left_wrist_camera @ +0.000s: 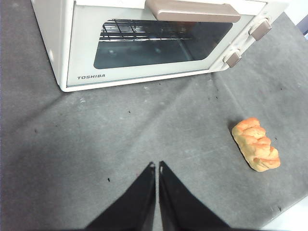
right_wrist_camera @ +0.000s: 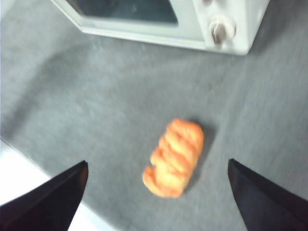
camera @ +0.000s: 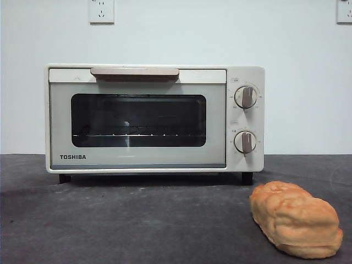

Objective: The left arm flap open the oven, the right arm pick bread and place it into oven, the left arm flap close the oven

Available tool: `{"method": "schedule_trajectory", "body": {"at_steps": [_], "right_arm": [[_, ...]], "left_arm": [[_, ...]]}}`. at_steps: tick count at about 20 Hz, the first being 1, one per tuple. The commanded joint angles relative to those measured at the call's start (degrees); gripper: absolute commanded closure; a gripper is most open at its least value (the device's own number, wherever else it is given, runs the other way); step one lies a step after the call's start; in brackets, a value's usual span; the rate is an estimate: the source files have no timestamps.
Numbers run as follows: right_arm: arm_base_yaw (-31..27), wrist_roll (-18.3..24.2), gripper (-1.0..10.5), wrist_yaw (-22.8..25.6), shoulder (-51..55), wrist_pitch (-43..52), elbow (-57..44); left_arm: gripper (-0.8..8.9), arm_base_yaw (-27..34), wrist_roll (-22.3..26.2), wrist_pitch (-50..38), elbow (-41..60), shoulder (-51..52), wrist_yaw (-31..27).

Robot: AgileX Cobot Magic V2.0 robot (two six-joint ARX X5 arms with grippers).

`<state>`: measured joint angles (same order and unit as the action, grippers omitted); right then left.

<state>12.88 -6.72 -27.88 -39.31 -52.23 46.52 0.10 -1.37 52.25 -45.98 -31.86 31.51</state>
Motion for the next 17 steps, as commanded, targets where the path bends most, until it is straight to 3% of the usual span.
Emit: {"method": "schedule_trajectory", "body": {"at_steps": [1, 5, 9, 14, 17], "right_arm": [[3.23, -4.72, 4.8, 1.62, -0.66, 2.73, -4.22], [11.23, -12.70, 4.8, 5.77, -0.72, 12.59, -13.57], [20.79, -18.93, 4.8, 15.15, -2.97, 20.65, -18.95], [28.72, -21.99, 4.6, 26.29, -12.63, 27.82, -20.00], [30.95, -22.88, 4.6, 28.02, -18.64, 33.57, -20.00]], "left_arm": [[7.97, -0.11, 0.72, -0.68, -1.25, -0.33, 0.24], [7.97, -0.11, 0.72, -0.81, -1.25, -0.33, 0.24], [7.97, -0.11, 0.72, -0.81, -1.25, -0.33, 0.24], [7.97, -0.11, 0.70, -0.77, -1.25, -0.31, 0.24], [7.97, -0.11, 0.72, -0.77, -1.25, -0.31, 0.24]]}}
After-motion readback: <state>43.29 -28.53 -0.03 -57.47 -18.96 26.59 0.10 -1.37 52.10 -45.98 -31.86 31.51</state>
